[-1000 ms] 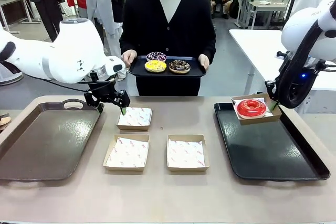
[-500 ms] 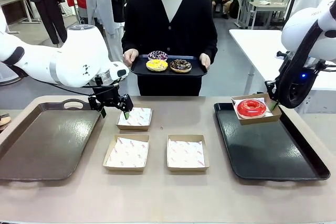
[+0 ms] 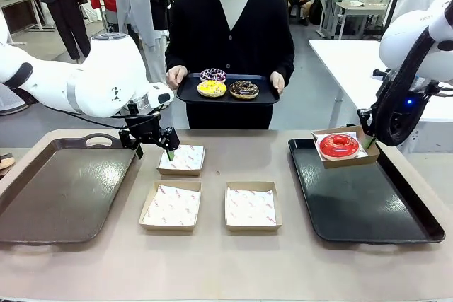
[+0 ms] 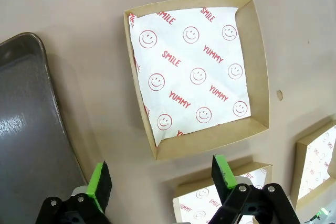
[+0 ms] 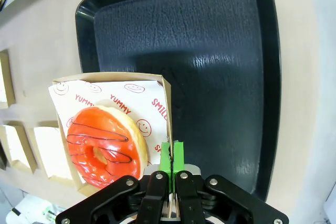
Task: Individually package the donuts and arrange them on the tray.
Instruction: Place the picked Paper togo box on the Handle tray while simultaneously picking up another Paper togo box from the table with the other hand.
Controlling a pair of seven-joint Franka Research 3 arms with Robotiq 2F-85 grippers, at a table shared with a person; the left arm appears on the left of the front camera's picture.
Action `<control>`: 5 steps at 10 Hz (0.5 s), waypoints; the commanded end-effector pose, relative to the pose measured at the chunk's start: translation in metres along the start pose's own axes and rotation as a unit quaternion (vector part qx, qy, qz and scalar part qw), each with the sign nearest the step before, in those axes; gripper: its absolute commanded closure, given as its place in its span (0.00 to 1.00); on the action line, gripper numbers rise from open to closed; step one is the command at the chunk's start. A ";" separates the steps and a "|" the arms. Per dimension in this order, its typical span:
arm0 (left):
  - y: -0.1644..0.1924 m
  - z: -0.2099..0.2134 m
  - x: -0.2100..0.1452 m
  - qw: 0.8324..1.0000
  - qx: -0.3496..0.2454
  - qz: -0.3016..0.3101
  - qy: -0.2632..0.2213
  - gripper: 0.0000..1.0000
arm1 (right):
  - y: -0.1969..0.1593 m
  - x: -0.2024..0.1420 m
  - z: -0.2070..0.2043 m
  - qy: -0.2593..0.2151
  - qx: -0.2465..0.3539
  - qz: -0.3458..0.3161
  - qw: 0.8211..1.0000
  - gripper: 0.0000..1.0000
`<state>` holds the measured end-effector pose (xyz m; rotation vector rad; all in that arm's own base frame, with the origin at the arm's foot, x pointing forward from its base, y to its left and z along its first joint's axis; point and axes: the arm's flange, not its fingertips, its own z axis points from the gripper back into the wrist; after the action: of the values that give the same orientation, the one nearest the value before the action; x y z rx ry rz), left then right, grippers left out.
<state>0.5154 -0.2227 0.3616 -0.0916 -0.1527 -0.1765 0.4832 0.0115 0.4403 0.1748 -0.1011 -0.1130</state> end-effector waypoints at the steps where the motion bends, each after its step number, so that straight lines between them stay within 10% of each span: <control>1: 0.000 0.003 -0.002 1.000 0.001 -0.001 -0.002 0.00 | 0.000 -0.001 0.001 0.001 0.000 -0.001 1.000 0.99; 5: 0.001 0.003 0.018 1.000 0.003 0.000 0.001 0.00 | 0.016 0.021 -0.015 0.034 -0.050 0.005 0.998 0.99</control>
<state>0.5203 -0.2216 0.3644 -0.0936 -0.1569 -0.1716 0.4921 0.0242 0.4307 0.1295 -0.0674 -0.0861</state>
